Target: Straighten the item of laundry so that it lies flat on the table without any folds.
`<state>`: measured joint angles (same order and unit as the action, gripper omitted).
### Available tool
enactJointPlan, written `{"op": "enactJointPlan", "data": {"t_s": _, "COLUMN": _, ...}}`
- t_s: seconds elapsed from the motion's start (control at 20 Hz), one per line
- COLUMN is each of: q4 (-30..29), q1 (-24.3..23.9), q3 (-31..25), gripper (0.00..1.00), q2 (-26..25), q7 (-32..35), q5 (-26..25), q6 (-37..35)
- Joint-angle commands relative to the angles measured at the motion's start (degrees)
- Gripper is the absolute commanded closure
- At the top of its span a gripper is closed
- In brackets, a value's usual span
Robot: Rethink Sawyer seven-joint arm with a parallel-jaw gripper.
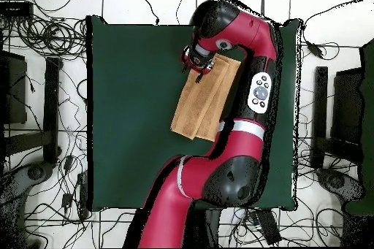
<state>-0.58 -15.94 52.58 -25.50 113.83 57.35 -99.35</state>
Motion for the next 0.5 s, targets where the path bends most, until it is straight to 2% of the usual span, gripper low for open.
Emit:
{"op": "enactJointPlan", "data": {"t_s": 0.05, "q4": -1.98, "q1": -2.52, "q3": 7.41, "gripper": 0.00, "q2": 0.68, "q7": -10.06, "q5": 3.88, "q6": -13.19}}
{"op": "enactJointPlan", "data": {"t_s": 0.4, "q4": -0.90, "q1": -5.44, "q3": 9.44, "gripper": 0.00, "q2": 2.35, "q7": -15.16, "q5": 1.93, "q6": -17.58}}
{"op": "enactJointPlan", "data": {"t_s": 0.5, "q4": -0.53, "q1": -6.11, "q3": 9.62, "gripper": 0.00, "q2": 2.65, "q7": -16.64, "q5": 0.73, "q6": -16.62}}
